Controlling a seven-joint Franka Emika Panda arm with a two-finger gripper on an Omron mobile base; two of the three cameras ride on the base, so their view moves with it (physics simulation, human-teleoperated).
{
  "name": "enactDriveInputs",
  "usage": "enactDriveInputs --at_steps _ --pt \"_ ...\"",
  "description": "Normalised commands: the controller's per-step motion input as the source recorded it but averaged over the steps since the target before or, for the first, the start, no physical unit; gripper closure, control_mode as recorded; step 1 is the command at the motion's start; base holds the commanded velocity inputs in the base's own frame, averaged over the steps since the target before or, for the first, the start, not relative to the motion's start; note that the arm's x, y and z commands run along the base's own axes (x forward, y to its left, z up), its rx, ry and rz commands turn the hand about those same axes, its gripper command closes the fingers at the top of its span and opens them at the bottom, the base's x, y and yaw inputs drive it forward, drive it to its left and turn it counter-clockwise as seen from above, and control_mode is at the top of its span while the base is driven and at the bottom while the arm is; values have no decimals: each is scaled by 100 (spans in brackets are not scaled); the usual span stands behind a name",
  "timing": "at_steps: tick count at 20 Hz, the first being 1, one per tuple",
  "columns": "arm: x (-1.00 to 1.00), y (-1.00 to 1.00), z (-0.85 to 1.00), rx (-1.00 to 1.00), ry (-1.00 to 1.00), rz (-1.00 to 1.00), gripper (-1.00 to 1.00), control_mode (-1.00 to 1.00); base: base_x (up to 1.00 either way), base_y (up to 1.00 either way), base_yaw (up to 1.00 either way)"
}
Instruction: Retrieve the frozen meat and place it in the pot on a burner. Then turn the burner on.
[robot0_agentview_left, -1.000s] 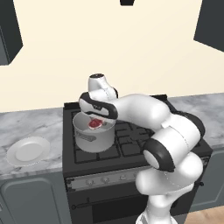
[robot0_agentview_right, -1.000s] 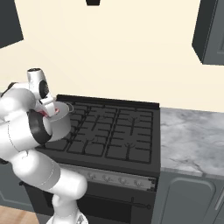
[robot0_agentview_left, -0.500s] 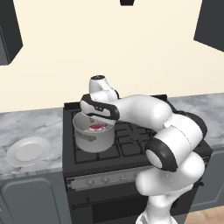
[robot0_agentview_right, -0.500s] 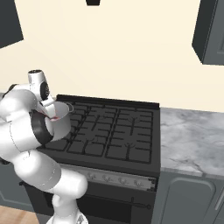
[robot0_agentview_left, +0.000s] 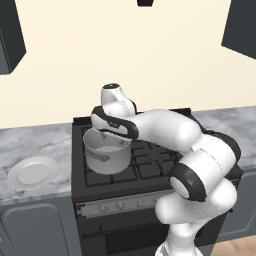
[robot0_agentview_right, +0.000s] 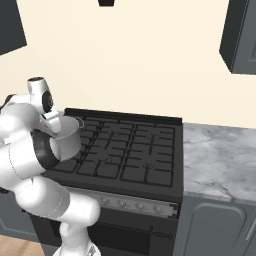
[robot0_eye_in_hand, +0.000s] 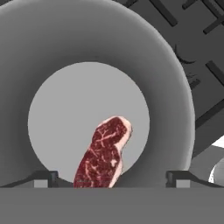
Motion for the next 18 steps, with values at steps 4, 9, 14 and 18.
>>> enactDriveInputs --at_steps 4,9,14,18 --pt "-76 0 46 0 -14 15 -100 -100 0 0 0" --pt "-96 0 19 0 -21 17 -100 -100 0 0 0" --pt "-100 0 -2 -3 -37 16 -100 -100 0 0 0" --pt "-100 0 -9 -8 -39 15 -100 -100 0 0 0"
